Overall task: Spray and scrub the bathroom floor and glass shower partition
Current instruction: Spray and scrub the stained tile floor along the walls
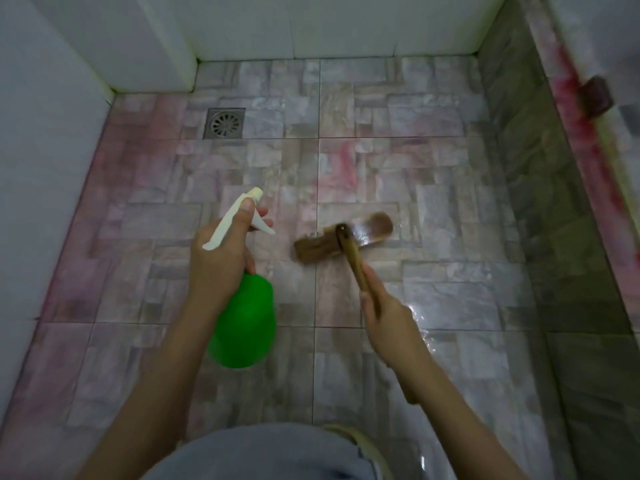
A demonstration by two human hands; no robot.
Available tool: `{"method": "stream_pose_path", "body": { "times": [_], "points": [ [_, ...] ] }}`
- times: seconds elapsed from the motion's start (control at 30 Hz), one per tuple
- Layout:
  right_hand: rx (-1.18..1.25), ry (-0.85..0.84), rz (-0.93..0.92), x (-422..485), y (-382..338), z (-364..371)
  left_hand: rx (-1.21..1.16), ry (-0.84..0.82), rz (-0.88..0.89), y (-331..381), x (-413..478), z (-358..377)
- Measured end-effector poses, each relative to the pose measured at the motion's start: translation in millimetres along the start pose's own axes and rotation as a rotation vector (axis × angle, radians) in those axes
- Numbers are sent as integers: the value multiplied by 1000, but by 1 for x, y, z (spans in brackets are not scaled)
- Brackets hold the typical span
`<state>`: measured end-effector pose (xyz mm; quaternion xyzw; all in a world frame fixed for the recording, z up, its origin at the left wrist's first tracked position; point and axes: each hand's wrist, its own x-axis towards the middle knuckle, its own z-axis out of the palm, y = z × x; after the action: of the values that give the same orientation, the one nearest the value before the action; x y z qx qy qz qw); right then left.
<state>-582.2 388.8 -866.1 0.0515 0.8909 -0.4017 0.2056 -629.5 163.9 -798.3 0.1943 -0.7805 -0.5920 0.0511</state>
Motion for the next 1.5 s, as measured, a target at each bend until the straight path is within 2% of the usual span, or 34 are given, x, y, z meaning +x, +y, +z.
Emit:
{"method": "stream_pose_path", "body": {
  "times": [0.2, 0.4, 0.57, 0.63, 0.8, 1.0, 1.1, 1.17, 1.23, 1.37, 1.5],
  "points": [
    [-1, 53, -100, 161, -62, -12, 12, -75, 14, 2, 30, -13],
    [23, -9, 10, 62, -41, 4, 70, -256, 56, 32, 41, -36],
    [-1, 20, -19, 187, -98, -9, 89, -340, 21, 45, 55, -50],
    [-16, -39, -37, 191, -99, -20, 77, -342, 21, 46, 60, -53],
    [-44, -44, 26, 99, -64, -26, 36, -296, -38, 35, 85, -38],
    [-42, 71, -28, 243, -94, -52, -55, -219, -24, 21, 121, 0],
    [-58, 114, -32, 191, -63, -57, -50, -216, -8, 20, 137, 13],
    [-12, 135, 48, 140, -44, -50, -65, -210, -1, 21, 148, 19],
    [-48, 187, 49, 152, -35, -52, -78, -220, 1, 22, 158, 28],
    [-93, 242, 31, 255, -50, -85, -101, -205, 24, 27, 170, 44],
    [-126, 225, 51, 189, -33, -91, -104, -233, 29, 32, 179, 55]
  ]
}}
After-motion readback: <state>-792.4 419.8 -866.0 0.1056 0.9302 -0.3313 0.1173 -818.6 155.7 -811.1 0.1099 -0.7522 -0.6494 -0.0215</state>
